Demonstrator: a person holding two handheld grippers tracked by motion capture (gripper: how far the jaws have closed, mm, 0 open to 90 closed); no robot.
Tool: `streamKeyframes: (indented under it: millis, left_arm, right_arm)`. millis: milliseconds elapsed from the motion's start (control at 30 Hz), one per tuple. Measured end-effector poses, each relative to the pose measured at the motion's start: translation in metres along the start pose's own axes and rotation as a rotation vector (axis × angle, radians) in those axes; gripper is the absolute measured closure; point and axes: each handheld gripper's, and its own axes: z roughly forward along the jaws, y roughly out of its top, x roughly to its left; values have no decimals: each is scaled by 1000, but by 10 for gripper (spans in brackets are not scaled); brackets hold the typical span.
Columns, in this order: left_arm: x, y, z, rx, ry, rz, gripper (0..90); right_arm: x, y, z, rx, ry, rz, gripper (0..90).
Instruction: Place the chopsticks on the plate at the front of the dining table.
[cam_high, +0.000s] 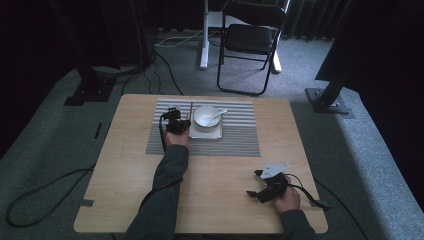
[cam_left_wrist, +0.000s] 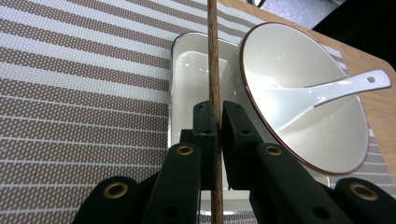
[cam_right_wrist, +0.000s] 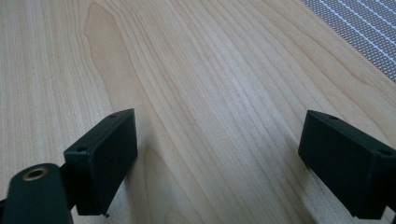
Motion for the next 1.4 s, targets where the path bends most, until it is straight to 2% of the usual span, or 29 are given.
streamKeyframes:
  millis: [67,200,400,567,667,833,933,1167,1400]
  left_arm:
    - [0,0,1,-1,0,-5,846]
    - [4,5,10,6,-9,-47,846]
    - [2,9,19,8,-6,-59,846]
    - [6,7,28,16,-18,-108,846]
    - [8,6,32,24,-20,-122,846]
    - [7,4,37,29,-27,-124,846]
    - [9,4,39,29,-36,-142,845]
    - [11,5,41,32,-33,-139,846]
    - [10,8,43,36,-26,-113,846]
  right_arm:
    - [0,0,0,0,0,0,111]
    - [0,0,0,0,0,0,111]
    - [0,0,0,0,0,0,111]
    - [0,0,0,0,0,1,111]
    - [0,0,0,0,0,0,111]
    - [0,0,0,0,0,0,111]
    - [0,0,0,0,0,1,111]
    - [0,0,0,0,0,1,111]
    - [0,0,0,0,-1,1,111]
